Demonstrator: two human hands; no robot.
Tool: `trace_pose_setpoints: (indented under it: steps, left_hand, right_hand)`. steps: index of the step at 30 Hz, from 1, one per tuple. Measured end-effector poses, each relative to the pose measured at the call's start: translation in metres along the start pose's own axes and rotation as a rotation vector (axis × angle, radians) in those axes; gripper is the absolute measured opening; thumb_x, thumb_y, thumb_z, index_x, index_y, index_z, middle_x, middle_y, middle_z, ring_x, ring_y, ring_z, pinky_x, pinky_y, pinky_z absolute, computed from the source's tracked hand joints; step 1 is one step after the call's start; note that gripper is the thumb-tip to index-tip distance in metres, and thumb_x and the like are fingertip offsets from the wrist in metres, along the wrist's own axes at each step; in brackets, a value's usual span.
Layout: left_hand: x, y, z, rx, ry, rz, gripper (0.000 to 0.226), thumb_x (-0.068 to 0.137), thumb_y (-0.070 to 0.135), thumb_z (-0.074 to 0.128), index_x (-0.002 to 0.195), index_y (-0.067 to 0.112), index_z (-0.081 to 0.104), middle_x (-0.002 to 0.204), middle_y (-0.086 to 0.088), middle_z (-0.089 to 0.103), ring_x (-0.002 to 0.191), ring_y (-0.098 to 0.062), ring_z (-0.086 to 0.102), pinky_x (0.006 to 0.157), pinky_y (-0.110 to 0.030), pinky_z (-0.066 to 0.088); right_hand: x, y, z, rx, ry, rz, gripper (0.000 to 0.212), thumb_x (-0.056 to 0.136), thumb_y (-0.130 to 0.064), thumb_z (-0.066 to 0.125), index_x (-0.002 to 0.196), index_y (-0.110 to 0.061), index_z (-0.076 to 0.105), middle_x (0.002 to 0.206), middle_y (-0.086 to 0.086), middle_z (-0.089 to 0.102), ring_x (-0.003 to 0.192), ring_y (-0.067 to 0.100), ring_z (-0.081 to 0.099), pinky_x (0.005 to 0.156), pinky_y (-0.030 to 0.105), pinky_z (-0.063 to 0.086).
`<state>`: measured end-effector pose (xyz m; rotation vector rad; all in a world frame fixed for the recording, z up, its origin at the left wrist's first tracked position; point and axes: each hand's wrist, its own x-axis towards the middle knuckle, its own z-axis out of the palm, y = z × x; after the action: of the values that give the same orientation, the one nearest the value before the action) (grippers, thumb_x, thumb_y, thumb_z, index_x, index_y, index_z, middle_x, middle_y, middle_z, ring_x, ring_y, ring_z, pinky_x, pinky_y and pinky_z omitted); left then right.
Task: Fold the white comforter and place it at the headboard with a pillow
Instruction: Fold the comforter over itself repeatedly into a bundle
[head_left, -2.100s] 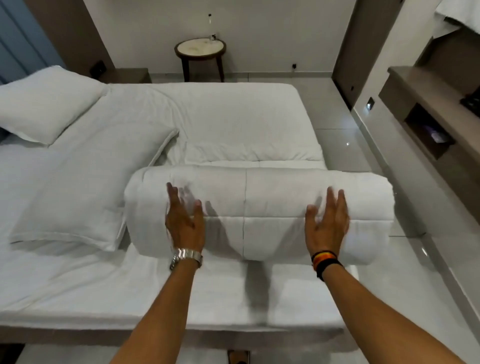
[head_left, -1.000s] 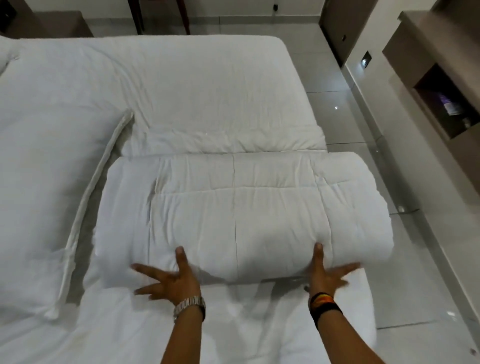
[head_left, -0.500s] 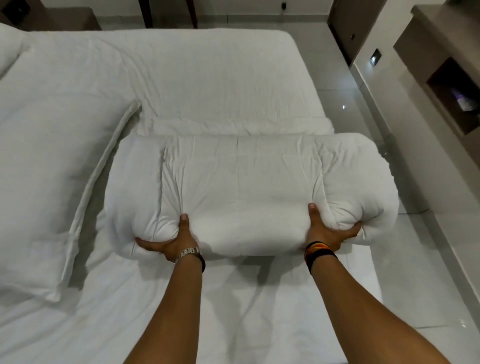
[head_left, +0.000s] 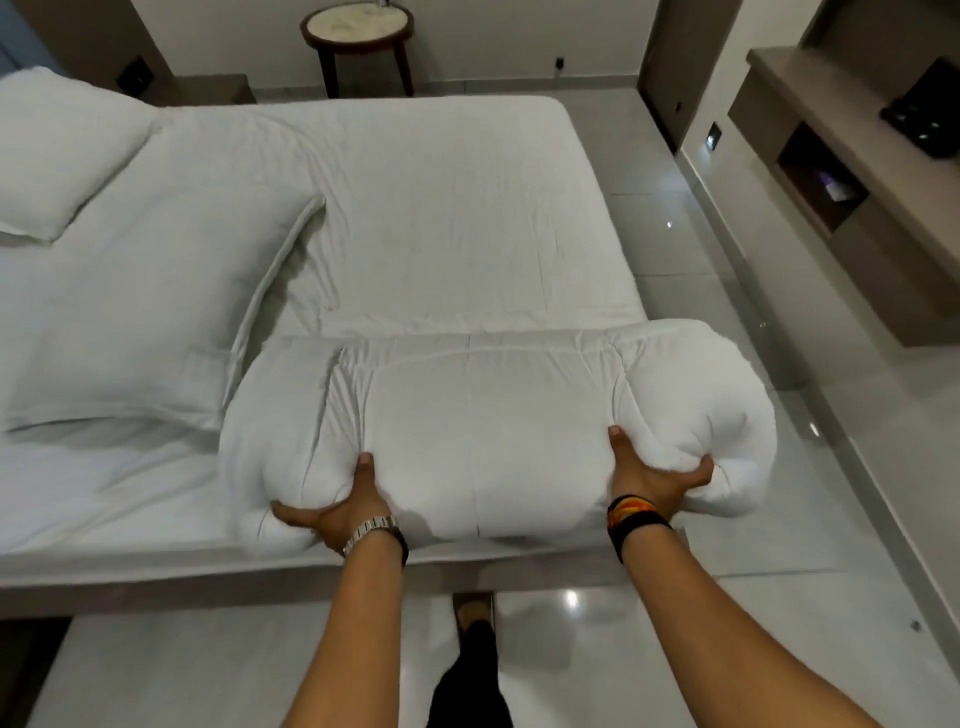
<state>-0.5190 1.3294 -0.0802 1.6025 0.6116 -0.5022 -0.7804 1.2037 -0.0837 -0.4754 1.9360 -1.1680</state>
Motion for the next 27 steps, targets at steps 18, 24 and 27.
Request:
trace_pose_setpoints:
  steps: [18,24,27]
  left_hand:
    - [0.071,0.049,0.132,1.246,-0.124,1.379,0.077,0.100,0.075,0.018,0.165,0.036,0.029,0.176,-0.015,-0.002,0.162,-0.036,-0.006,0.122,-0.068,-0.005]
    - [0.146,0.013,0.231,1.330,-0.172,1.365,0.083,0.099,0.080,0.020,0.168,0.035,0.012,0.176,-0.015,-0.005,0.161,-0.036,-0.013,0.119,-0.067,-0.021]
    - [0.168,0.004,0.272,1.389,-0.237,1.343,0.084,0.099,0.080,0.022,0.168,0.033,0.013,0.176,-0.017,-0.005,0.161,-0.037,-0.015,0.120,-0.070,-0.016]
  right_hand:
    - [0.072,-0.069,0.118,-1.244,-0.333,-1.404,0.070,0.102,-0.066,0.023,0.163,-0.032,0.024,0.170,0.019,0.017,0.157,0.038,0.012,0.117,0.075,-0.006]
    - [0.140,-0.034,0.209,-1.425,-0.411,-1.163,0.088,0.090,-0.089,0.018,0.163,-0.043,0.003,0.174,0.009,0.005,0.159,0.032,-0.001,0.109,0.084,-0.004]
    - [0.162,-0.021,0.247,-1.489,-0.421,-1.080,0.087,0.088,-0.090,0.009,0.162,-0.047,-0.005,0.174,0.005,0.000,0.159,0.029,-0.006,0.109,0.082,-0.005]
